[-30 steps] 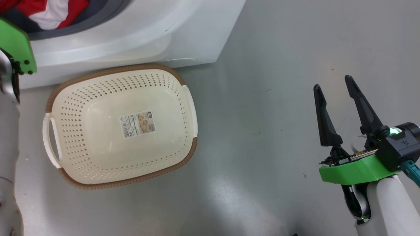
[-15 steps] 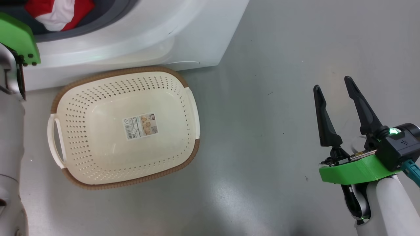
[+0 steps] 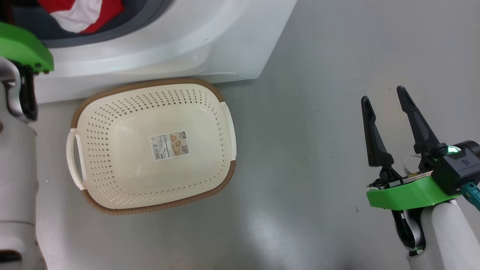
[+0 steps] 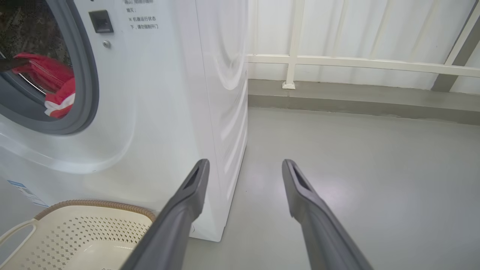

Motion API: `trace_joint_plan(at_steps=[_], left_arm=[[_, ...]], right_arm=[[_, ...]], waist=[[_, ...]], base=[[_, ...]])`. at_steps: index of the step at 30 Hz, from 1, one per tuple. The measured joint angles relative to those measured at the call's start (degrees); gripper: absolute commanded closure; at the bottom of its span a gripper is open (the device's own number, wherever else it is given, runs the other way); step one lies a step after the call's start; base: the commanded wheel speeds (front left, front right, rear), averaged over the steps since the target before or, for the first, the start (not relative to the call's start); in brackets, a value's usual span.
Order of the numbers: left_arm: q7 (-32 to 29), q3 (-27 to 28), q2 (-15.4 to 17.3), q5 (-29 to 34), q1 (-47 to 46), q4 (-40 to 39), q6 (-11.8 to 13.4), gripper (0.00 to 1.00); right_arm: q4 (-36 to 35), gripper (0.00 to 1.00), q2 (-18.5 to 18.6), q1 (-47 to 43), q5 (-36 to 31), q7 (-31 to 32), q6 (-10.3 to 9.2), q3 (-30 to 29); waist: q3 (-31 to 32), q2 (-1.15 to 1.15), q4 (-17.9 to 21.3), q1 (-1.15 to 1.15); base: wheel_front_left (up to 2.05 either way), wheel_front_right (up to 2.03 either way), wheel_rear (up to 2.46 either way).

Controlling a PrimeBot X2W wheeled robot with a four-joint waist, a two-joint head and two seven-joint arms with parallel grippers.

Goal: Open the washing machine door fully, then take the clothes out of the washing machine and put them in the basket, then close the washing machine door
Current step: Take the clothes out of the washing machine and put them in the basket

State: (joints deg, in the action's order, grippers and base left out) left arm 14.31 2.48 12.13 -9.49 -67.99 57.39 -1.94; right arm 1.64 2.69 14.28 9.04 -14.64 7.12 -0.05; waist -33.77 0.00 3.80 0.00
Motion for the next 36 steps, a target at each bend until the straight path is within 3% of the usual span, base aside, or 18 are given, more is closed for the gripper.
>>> trace_joint_plan(at_steps=[12, 36], left_arm=[[0.0, 3.3, -0.4, -2.6, 11.3, -13.8, -2.6, 1.0], [-1.6, 1.3, -5.9, -2.8, 37.8, -46.7, -2.7, 1.0]], right_arm=[[0.0, 0.0, 0.0, 0.0, 0.0, 0.0, 0.0, -0.1], [0.9, 0.0, 0.0, -0.4, 0.7, 0.0, 0.0, -0.8]], waist=[[2.5, 0.0, -0.1, 0.0], [9.5, 0.0, -1.7, 0.0]], base=[[0.0, 0.0, 0.0], [0.0, 0.0, 0.0]])
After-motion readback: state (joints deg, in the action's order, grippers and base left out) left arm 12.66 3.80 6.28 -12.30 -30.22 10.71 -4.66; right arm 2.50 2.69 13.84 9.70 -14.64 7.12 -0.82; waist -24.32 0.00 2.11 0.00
